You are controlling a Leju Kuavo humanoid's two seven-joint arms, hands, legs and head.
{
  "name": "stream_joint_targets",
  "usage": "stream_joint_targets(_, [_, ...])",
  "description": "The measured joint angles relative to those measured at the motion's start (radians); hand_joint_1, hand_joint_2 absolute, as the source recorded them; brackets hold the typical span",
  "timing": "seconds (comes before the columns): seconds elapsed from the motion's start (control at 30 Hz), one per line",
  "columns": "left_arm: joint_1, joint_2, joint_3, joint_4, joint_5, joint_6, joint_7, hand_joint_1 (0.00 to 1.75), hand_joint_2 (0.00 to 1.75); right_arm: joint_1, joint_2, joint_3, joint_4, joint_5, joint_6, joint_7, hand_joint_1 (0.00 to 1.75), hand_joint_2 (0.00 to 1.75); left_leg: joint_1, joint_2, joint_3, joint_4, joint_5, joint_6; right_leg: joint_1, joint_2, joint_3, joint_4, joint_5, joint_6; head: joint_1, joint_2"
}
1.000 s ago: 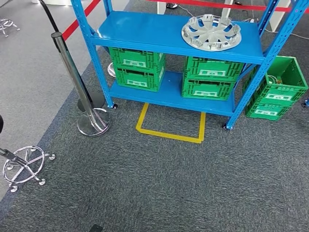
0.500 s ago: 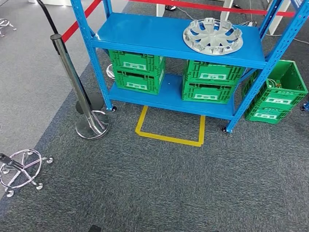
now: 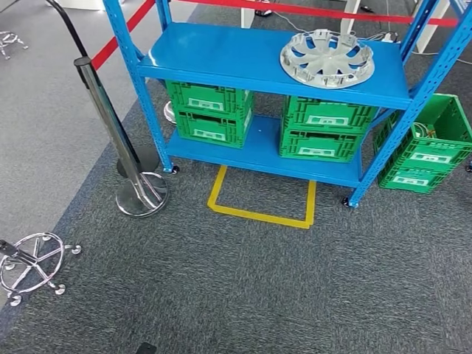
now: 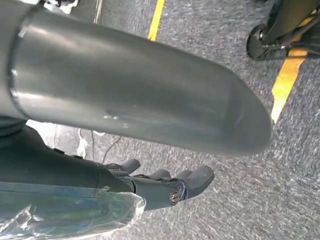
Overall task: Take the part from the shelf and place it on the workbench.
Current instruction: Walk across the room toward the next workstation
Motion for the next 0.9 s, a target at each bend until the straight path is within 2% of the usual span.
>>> stream_joint_targets(0.07, [-0.001, 0.001, 0.000, 0.000, 0.000, 0.001, 0.000, 0.00, 0.00, -0.001, 0.000, 0.000, 0.000, 0.000, 0.000, 0.000, 0.00, 0.00, 0.003, 0.001, -0.033, 0.072, -0.040, -0.013, -0.004, -0.001, 0.008, -0.005, -0.003, -0.011, -0.005, 0.000])
stream_joint_targets(0.13, [-0.001, 0.001, 0.001, 0.000, 0.000, 0.001, 0.000, 0.00, 0.00, -0.002, 0.000, 0.000, 0.000, 0.000, 0.000, 0.000, 0.00, 0.00, 0.007, 0.001, -0.110, 0.212, -0.096, -0.021, -0.004, -0.002, 0.013, -0.005, -0.009, -0.017, -0.009, 0.000])
stream_joint_targets(0.17, [0.001, 0.001, 0.001, 0.000, 0.000, 0.001, 0.000, 0.00, 0.00, -0.002, 0.000, 0.000, 0.000, 0.000, 0.000, 0.000, 0.00, 0.00, 0.008, 0.001, -0.147, 0.270, -0.110, -0.024, -0.004, -0.002, 0.017, -0.005, -0.013, -0.018, -0.008, 0.000])
stream_joint_targets(0.2, [0.003, 0.002, 0.002, 0.000, 0.000, 0.001, 0.000, 0.00, 0.00, 0.000, 0.000, 0.000, 0.000, 0.000, 0.000, 0.000, 0.00, 0.00, 0.009, 0.001, -0.171, 0.298, -0.103, -0.024, -0.004, -0.001, 0.021, -0.005, -0.017, -0.018, -0.009, 0.000])
stream_joint_targets(0.23, [0.004, 0.002, 0.002, 0.000, 0.000, 0.001, 0.000, 0.00, 0.00, 0.001, 0.000, 0.000, 0.000, 0.000, 0.000, 0.000, 0.00, 0.00, 0.009, 0.001, -0.175, 0.284, -0.072, -0.024, -0.003, 0.000, 0.028, -0.005, -0.021, -0.017, -0.009, 0.000])
stream_joint_targets(0.3, [0.005, 0.002, 0.002, 0.000, 0.000, 0.001, 0.000, 0.00, 0.00, 0.001, 0.000, 0.000, 0.000, 0.000, 0.000, 0.000, 0.00, 0.00, 0.009, 0.001, -0.136, 0.164, 0.025, -0.016, -0.004, 0.002, 0.040, -0.005, -0.032, -0.012, -0.009, 0.000])
stream_joint_targets(0.33, [0.004, 0.003, 0.003, 0.000, 0.000, 0.001, 0.000, 0.00, 0.00, 0.001, 0.000, 0.000, 0.000, 0.000, 0.000, 0.000, 0.00, 0.00, 0.007, 0.001, -0.109, 0.098, 0.058, -0.010, -0.002, 0.003, 0.045, -0.004, -0.039, -0.008, -0.008, 0.000])
stream_joint_targets(0.37, [0.003, 0.003, 0.003, 0.000, 0.000, 0.001, 0.000, 0.00, 0.00, 0.000, 0.001, 0.000, 0.000, 0.000, 0.000, 0.000, 0.00, 0.00, 0.005, 0.002, -0.089, 0.049, 0.072, -0.004, 0.000, 0.003, 0.047, -0.004, -0.044, -0.003, -0.009, 0.000])
stream_joint_targets(0.4, [0.002, 0.003, 0.003, 0.000, 0.000, 0.001, 0.000, 0.00, 0.00, -0.001, 0.001, 0.000, 0.000, 0.000, 0.000, 0.000, 0.00, 0.00, 0.003, 0.002, -0.078, 0.022, 0.072, 0.001, 0.001, 0.003, 0.047, -0.004, -0.047, 0.003, -0.008, 0.000])
stream_joint_targets(0.5, [0.004, 0.004, 0.004, 0.000, 0.000, 0.001, 0.000, 0.00, 0.00, -0.003, 0.000, 0.000, 0.000, 0.000, 0.000, 0.000, 0.00, 0.00, 0.005, 0.001, -0.066, 0.003, 0.060, 0.015, 0.001, 0.000, 0.049, -0.004, -0.056, 0.020, -0.008, 0.000])
stream_joint_targets(0.53, [0.004, 0.003, 0.004, 0.000, 0.000, 0.002, 0.000, 0.00, 0.00, -0.004, 0.000, 0.000, 0.000, 0.000, 0.000, 0.000, 0.00, 0.00, 0.007, 0.001, -0.061, -0.001, 0.059, 0.020, 0.000, 0.000, 0.042, 0.014, -0.069, 0.024, -0.006, 0.000])
stream_joint_targets(0.57, [0.003, 0.003, 0.004, 0.000, -0.001, 0.002, 0.000, 0.00, 0.00, -0.005, 0.000, 0.000, 0.000, 0.000, 0.000, 0.000, 0.00, 0.00, 0.009, 0.002, -0.055, -0.005, 0.058, 0.026, -0.001, -0.001, 0.023, 0.054, -0.091, 0.028, -0.003, 0.000])
stream_joint_targets(0.6, [0.002, 0.002, 0.004, 0.000, -0.001, 0.002, 0.000, 0.00, 0.00, -0.005, 0.000, 0.000, 0.000, 0.000, -0.001, 0.000, 0.00, 0.00, 0.009, 0.002, -0.052, -0.006, 0.055, 0.030, -0.002, -0.001, -0.011, 0.118, -0.121, 0.031, -0.001, 0.000])
stream_joint_targets(0.63, [0.001, 0.001, 0.004, 0.000, -0.002, 0.002, 0.000, 0.00, 0.00, -0.005, 0.001, 0.000, 0.000, 0.000, 0.000, 0.000, 0.00, 0.00, 0.009, 0.002, -0.051, -0.006, 0.052, 0.033, -0.003, -0.001, -0.054, 0.192, -0.151, 0.033, 0.001, 0.000])
stream_joint_targets(0.67, [0.001, 0.001, 0.004, 0.000, -0.002, 0.002, 0.000, 0.00, 0.00, -0.005, 0.001, 0.000, 0.000, 0.000, 0.000, 0.000, 0.00, 0.00, 0.008, 0.002, -0.048, -0.006, 0.048, 0.034, -0.004, -0.001, -0.095, 0.256, -0.169, 0.036, 0.001, 0.000])
stream_joint_targets(0.7, [0.002, 0.001, 0.004, 0.000, -0.003, 0.002, 0.000, 0.00, 0.00, -0.003, 0.001, 0.000, 0.000, 0.000, 0.000, 0.000, 0.00, 0.00, 0.008, 0.002, -0.044, -0.006, 0.044, 0.034, -0.004, -0.001, -0.122, 0.290, -0.167, 0.037, 0.002, 0.000])
stream_joint_targets(0.73, [0.004, 0.001, 0.005, 0.000, -0.003, 0.002, 0.000, 0.00, 0.00, -0.001, 0.000, 0.000, 0.000, 0.000, 0.000, 0.000, 0.00, 0.00, 0.008, 0.001, -0.038, -0.006, 0.040, 0.033, -0.004, -0.001, -0.128, 0.281, -0.142, 0.038, 0.002, 0.000])
stream_joint_targets(0.77, [0.005, 0.001, 0.005, 0.000, -0.004, 0.002, 0.000, 0.00, 0.00, 0.000, 0.000, -0.001, 0.000, 0.000, 0.000, 0.001, 0.00, 0.00, 0.008, 0.001, -0.029, -0.006, 0.034, 0.031, -0.004, -0.002, -0.112, 0.231, -0.100, 0.037, 0.002, 0.000])
stream_joint_targets(0.8, [0.005, 0.000, 0.005, 0.000, -0.005, 0.002, 0.000, 0.00, 0.00, 0.001, 0.000, -0.001, 0.000, 0.000, 0.000, 0.000, 0.00, 0.00, 0.008, 0.000, -0.021, -0.006, 0.027, 0.028, -0.004, -0.003, -0.084, 0.158, -0.053, 0.035, 0.003, 0.000])
stream_joint_targets(0.83, [0.005, 0.000, 0.005, 0.000, -0.006, 0.002, 0.000, 0.00, 0.00, 0.000, 0.000, -0.001, 0.000, 0.000, 0.000, 0.000, 0.00, 0.00, 0.006, 0.000, -0.014, -0.005, 0.020, 0.023, -0.004, -0.004, -0.053, 0.089, -0.021, 0.032, 0.004, 0.000])
stream_joint_targets(0.87, [0.004, -0.001, 0.005, 0.000, -0.007, 0.002, 0.000, 0.00, 0.00, -0.001, 0.000, -0.001, 0.000, -0.001, 0.000, 0.000, 0.00, 0.00, 0.004, 0.000, -0.009, -0.004, 0.014, 0.018, -0.003, -0.004, -0.029, 0.039, -0.002, 0.029, 0.003, 0.000])
stream_joint_targets(0.9, [0.003, -0.001, 0.005, 0.000, -0.007, 0.002, 0.001, 0.00, 0.00, -0.002, 0.000, -0.001, 0.000, -0.001, 0.000, 0.000, 0.00, 0.00, 0.002, 0.000, -0.008, -0.003, 0.010, 0.013, -0.002, -0.004, -0.016, 0.015, 0.001, 0.024, 0.002, 0.000])
